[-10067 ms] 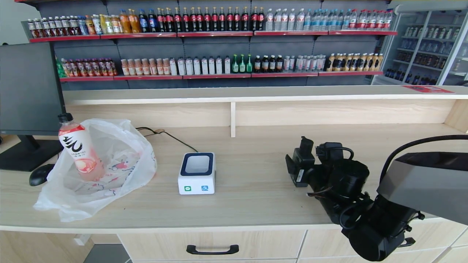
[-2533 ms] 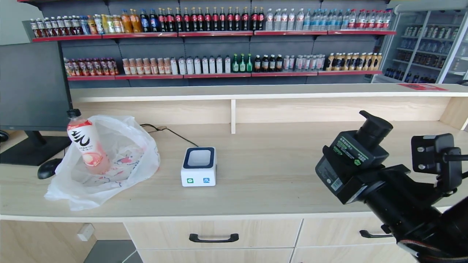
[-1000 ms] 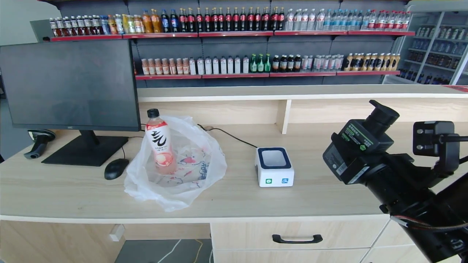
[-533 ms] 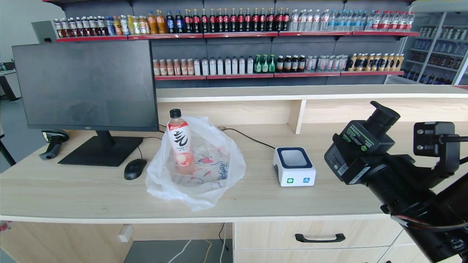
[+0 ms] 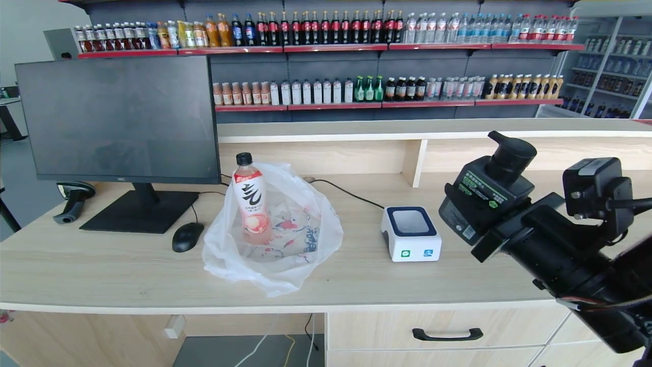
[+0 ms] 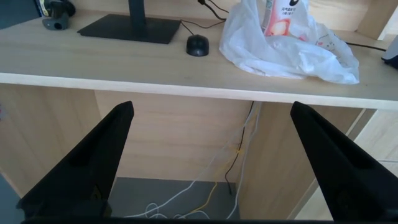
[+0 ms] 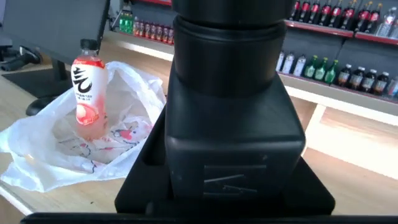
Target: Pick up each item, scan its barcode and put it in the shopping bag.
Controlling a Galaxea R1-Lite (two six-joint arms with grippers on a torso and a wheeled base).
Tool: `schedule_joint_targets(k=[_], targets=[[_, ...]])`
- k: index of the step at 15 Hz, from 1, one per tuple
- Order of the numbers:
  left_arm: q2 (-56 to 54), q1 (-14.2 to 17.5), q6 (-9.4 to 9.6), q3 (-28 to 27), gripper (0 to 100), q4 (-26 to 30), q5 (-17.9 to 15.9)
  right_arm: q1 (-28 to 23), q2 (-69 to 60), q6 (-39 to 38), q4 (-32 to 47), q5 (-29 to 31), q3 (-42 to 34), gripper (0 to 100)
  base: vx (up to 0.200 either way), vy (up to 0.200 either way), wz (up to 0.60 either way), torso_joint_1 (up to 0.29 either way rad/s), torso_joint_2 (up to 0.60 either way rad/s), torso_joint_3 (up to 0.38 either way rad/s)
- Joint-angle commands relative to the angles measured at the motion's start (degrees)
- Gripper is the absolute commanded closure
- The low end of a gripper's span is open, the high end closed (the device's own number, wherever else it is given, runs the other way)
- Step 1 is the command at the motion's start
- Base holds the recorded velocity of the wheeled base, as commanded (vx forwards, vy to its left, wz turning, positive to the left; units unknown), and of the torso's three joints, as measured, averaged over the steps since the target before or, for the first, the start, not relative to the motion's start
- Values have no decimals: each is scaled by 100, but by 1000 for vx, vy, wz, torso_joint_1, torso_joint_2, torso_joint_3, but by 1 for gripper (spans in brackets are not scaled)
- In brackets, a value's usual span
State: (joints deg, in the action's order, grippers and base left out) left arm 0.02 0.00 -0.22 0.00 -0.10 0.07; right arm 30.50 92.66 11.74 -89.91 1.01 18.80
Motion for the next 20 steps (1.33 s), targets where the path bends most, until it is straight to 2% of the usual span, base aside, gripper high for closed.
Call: schedule_joint_targets(k=[1, 2, 3, 4, 7, 10, 12, 15, 18, 20], targets=[[-2, 0, -4, 0, 0, 1, 1, -519, 217, 575, -9, -655, 476, 100, 0, 0, 0, 0, 0, 0], [-2, 9, -13, 0, 0, 1, 1, -589, 376, 1032, -9, -1006, 836, 100, 0, 0, 0, 0, 0, 0], [-2, 9, -13, 0, 0, 1, 1, -589, 376, 1032, -9, -1006, 836, 100, 0, 0, 0, 0, 0, 0], [-2, 0, -13, 0, 0, 1, 1, -580, 753, 1718, -9, -1692, 1267, 100, 0, 0, 0, 0, 0, 0], [-2, 0, 4, 0, 0, 1, 1, -554, 1263, 2131, -9, -1973, 1566, 100, 0, 0, 0, 0, 0, 0], [-2, 0, 57, 0, 0, 1, -7, -598, 1694, 2816, -9, -2922, 2005, 100, 0, 0, 0, 0, 0, 0], [-2, 0, 66, 0, 0, 1, -7, -668, 1958, 3045, -9, -3098, 2023, 100, 0, 0, 0, 0, 0, 0], [-2, 0, 57, 0, 0, 1, -7, -1125, 2309, 3361, -9, -3318, 2023, 100, 0, 0, 0, 0, 0, 0], [-2, 0, 66, 0, 0, 1, -7, -1160, 2749, 3678, -9, -3828, 2374, 100, 0, 0, 0, 0, 0, 0], [-2, 0, 66, 0, 0, 1, -7, -1231, 2951, 3704, -9, -3898, 2506, 100, 0, 0, 0, 0, 0, 0]])
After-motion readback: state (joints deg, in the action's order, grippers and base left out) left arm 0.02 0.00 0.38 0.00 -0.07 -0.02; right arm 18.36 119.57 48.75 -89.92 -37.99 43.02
